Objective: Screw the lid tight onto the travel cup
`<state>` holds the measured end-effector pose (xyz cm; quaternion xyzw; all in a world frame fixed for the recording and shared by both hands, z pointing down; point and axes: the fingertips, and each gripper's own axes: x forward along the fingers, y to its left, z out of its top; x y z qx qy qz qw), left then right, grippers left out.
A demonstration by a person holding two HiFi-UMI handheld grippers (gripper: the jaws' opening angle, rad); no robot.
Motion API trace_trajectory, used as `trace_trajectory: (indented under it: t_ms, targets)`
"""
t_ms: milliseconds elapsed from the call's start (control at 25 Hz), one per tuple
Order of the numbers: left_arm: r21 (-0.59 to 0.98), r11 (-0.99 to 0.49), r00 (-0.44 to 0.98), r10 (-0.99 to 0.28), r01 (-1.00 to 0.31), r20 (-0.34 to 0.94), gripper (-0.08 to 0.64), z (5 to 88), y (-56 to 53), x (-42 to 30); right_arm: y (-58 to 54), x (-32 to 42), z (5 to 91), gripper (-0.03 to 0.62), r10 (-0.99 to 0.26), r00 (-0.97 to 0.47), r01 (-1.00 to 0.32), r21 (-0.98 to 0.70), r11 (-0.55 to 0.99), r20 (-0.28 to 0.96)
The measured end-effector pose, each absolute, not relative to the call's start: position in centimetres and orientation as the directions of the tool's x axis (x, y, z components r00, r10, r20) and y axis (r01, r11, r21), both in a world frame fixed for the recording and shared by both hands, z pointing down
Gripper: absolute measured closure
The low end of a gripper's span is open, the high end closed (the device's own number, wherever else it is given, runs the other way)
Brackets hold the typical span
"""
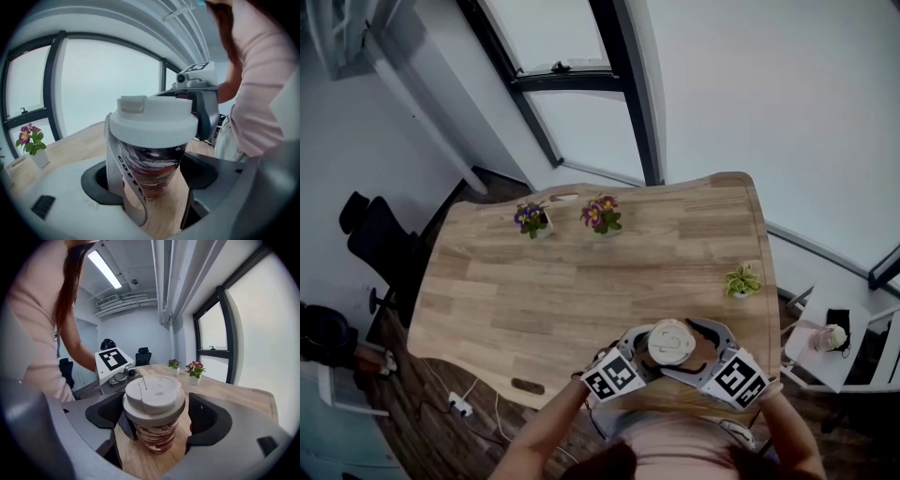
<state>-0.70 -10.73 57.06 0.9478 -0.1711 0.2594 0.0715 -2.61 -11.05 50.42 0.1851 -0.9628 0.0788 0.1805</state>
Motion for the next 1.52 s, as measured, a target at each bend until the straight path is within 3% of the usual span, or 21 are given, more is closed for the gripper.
trace_trajectory:
  t_ms: [120, 320, 440, 840, 1080, 1200, 1520]
  targets:
    - [0.044, -0.934, 0.803, -0.281, -0.356, 0.526, 0.206, 57.0, -10.9, -0.6, -11.2, -2.8, 50.5, 0.196, -0.302, -0.873, -0.36, -0.088, 0.929, 0.382]
    - [0.044, -0.866, 0.77, -0.418, -0.498, 0.482, 0.206, 56.8, -11.6, -0.4, -11.9, -2.5, 50.2, 0.196, -0.475, -0.815, -0.525, -0.073, 0.848, 0.332]
    - [0.048, -0.831, 0.752, -0.475, -0.554, 0.457, 0.206, 56.8, -11.8, -0.2, -11.8, -2.2, 50.8, 0.196, -0.502, -0.793, -0.56, -0.088, 0.824, 0.345]
    - [0.055, -0.937, 0.81, -0.267, -0.345, 0.523, 0.206, 57.0, -10.9, -0.2, -11.0, -1.7, 50.2, 0.199, -0.318, -0.856, -0.372, -0.058, 0.926, 0.408]
    - [0.038, -0.86, 0.763, -0.43, -0.508, 0.482, 0.206, 56.9, -11.7, -0.2, -11.6, -1.6, 50.2, 0.204, -0.481, -0.794, -0.531, -0.037, 0.847, 0.372]
    - [0.039, -0.836, 0.751, -0.469, -0.547, 0.465, 0.206, 56.9, -11.8, -0.1, -11.6, -1.5, 50.3, 0.204, -0.499, -0.781, -0.554, -0.049, 0.831, 0.377]
    - [0.056, -0.941, 0.811, -0.257, -0.335, 0.525, 0.206, 57.1, -11.0, 0.1, -11.4, -1.0, 50.1, 0.201, -0.322, -0.843, -0.388, -0.072, 0.919, 0.432]
